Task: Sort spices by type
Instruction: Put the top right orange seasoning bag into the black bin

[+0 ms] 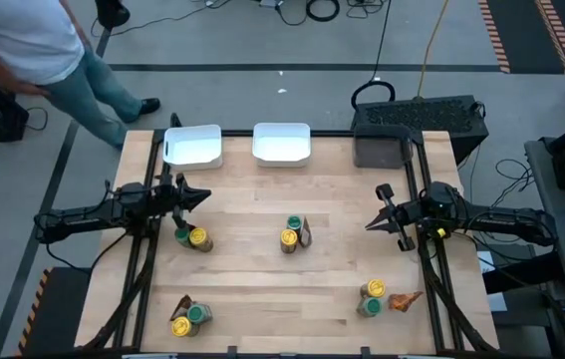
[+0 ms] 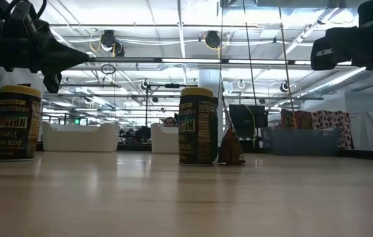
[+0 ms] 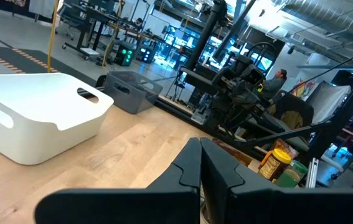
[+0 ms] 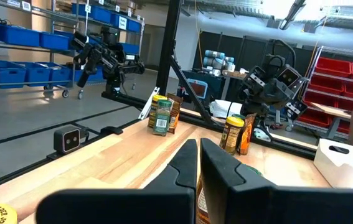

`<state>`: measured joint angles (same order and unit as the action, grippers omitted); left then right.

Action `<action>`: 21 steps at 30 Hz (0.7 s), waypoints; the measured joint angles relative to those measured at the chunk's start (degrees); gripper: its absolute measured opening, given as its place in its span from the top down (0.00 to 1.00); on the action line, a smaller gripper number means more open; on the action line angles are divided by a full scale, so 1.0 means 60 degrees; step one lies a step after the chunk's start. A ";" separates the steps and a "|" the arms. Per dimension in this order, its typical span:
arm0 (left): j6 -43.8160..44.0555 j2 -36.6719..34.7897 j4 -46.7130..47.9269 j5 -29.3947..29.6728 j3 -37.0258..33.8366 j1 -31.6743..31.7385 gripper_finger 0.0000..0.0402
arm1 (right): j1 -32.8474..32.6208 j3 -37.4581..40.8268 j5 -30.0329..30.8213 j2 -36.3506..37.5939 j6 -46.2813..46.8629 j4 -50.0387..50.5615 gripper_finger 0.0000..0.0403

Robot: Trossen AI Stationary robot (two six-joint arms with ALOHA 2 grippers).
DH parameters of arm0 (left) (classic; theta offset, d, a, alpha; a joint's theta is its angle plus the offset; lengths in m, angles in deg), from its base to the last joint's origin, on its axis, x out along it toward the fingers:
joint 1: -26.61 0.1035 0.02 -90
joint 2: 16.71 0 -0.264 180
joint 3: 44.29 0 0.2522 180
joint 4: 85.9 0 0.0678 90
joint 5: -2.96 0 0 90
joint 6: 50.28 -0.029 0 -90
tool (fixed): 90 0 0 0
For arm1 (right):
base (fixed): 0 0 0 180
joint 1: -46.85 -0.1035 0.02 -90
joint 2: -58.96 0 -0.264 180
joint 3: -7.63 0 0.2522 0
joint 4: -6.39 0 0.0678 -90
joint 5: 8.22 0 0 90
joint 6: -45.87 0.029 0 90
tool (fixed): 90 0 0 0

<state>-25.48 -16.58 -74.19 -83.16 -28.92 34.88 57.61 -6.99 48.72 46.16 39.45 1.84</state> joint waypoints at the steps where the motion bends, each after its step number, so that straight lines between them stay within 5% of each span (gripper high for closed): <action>1: 0.0001 0.0001 -0.0001 0.0000 0.0000 0.0003 0.98 | 0.0000 0.0003 -0.0004 -0.0004 0.0181 0.0000 1.00; 13: 0.0000 0.0002 0.0000 0.0000 0.0000 0.0000 0.98 | 0.0006 -0.0344 0.2469 -0.0006 0.4975 -0.2252 1.00; 18: 0.0117 0.0001 -0.0083 0.0008 0.0000 0.0002 0.98 | -0.0012 -0.1255 0.4341 -0.0082 0.6149 -0.2714 1.00; 21: 0.1128 0.0002 -0.0295 0.0015 0.0000 0.0003 0.98 | -0.0101 -0.2083 0.4590 -0.0514 0.5934 -0.3092 1.00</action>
<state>-18.71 -16.57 -75.96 -83.07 -28.92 34.90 57.00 -19.49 76.26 43.08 75.05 -16.71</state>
